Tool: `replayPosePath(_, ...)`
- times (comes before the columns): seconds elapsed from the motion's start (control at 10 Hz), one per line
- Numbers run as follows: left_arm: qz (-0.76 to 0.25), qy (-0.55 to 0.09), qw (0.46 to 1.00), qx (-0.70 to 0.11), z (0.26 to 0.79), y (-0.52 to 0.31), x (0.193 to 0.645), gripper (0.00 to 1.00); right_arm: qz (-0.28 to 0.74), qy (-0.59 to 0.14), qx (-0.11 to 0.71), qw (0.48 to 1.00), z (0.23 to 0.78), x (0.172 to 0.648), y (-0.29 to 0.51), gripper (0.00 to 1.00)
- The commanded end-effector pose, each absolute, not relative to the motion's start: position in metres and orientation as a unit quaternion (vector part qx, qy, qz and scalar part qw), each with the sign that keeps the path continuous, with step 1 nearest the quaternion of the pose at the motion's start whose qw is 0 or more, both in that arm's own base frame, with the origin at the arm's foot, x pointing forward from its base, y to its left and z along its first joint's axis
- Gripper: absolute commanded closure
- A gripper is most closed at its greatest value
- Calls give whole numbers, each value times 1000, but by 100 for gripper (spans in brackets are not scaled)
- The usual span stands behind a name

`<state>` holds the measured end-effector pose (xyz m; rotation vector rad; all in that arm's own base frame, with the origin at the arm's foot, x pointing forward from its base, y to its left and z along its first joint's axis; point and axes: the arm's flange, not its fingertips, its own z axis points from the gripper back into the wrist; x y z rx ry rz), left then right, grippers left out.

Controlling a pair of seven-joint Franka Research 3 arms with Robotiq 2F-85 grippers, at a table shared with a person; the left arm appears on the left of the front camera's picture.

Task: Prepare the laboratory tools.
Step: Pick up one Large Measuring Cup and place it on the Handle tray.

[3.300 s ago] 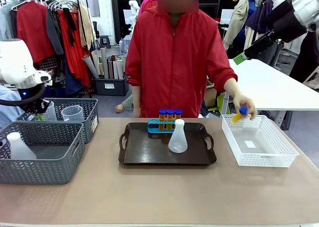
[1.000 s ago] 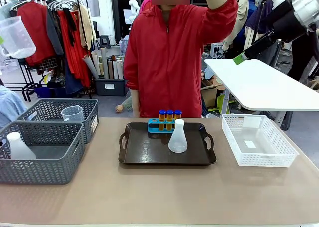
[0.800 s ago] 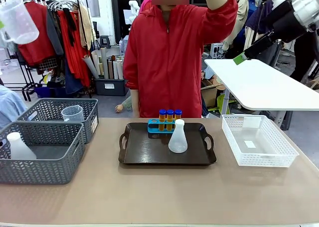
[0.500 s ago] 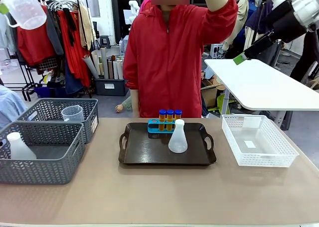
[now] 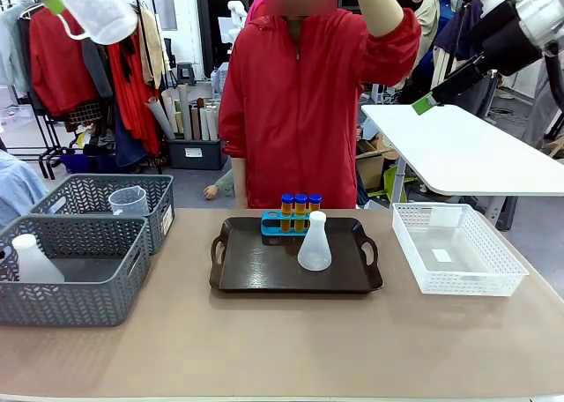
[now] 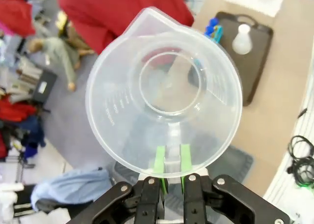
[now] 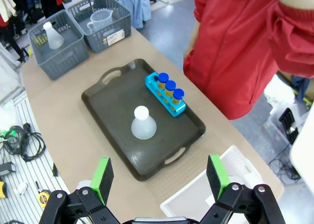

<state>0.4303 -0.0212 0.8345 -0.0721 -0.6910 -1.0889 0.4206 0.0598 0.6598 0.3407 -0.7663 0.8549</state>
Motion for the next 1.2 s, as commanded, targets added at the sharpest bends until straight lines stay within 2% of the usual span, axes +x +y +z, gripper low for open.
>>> replayPosePath(0.0,-551,-326,767,-44,824,-37,421,100,405,-364,170,821,660,421,59,0)
replayPosePath(0.6,-638,-268,718,-70,786,-111,395,100,405,-364,170,821,660,421,59,0)
replayPosePath(1.1,-639,-250,724,-71,782,-127,397,100,405,-364,170,821,660,421,59,0)
